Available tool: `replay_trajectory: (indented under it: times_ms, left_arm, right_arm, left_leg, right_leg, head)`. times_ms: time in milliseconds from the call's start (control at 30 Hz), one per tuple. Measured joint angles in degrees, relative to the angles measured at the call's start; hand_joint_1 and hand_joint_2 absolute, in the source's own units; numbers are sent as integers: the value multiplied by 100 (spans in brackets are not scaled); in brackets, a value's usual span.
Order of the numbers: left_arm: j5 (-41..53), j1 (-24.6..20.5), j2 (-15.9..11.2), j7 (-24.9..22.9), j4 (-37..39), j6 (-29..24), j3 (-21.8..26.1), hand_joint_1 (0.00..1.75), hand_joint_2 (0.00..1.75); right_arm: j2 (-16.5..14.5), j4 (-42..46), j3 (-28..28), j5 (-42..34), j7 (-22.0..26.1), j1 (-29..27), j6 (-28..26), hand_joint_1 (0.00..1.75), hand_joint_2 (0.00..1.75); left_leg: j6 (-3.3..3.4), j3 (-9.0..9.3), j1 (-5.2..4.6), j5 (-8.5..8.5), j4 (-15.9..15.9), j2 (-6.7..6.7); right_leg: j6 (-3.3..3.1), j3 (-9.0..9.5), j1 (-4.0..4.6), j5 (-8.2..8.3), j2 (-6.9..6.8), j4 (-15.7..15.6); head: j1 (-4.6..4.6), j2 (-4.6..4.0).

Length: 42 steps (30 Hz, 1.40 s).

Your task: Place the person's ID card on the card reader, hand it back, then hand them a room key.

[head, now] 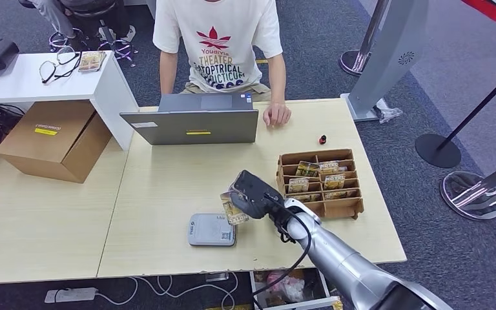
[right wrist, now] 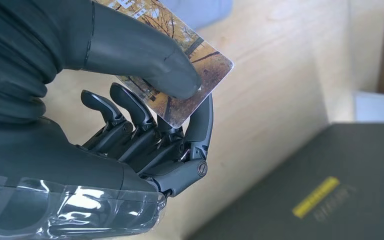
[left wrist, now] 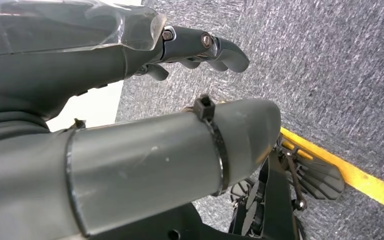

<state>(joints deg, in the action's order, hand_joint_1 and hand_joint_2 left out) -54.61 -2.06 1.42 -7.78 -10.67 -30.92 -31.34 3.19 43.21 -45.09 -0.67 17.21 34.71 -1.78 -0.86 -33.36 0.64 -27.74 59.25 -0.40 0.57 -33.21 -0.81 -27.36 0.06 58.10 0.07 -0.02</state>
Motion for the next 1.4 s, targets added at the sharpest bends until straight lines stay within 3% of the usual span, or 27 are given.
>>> replay_trajectory:
  times_ms: [367,733,933,1400]
  left_arm:
    - [-66,0,2,120,0,-14,0,0,0]
    - [26,-8,0,181,0,-44,-5,0,0]
    - [83,-23,2,183,0,-57,-78,0,0]
    - [73,-56,18,49,-1,-66,-149,0,0]
  right_arm:
    - [386,1429,514,-119,25,-144,-409,175,175]
    - [581,2669,1377,344,-19,-203,-836,175,175]
    - [579,2595,1725,555,-110,262,-986,175,175]
    - [368,1206,1873,1060,-190,1457,-1191,175,175]
  left_leg:
    - [0,-1,0,0,0,0]
    - [0,-3,0,0,1,0]
    - [0,-3,0,0,1,1]
    - [-1,-6,0,1,1,1]
  right_leg:
    - [0,-3,0,0,0,0]
    - [0,-3,0,1,0,0]
    - [-3,-3,0,3,1,1]
    - [-5,-5,1,5,1,2]
  head:
    - [-1,0]
    - [-1,0]
    - [-1,0]
    - [-1,0]
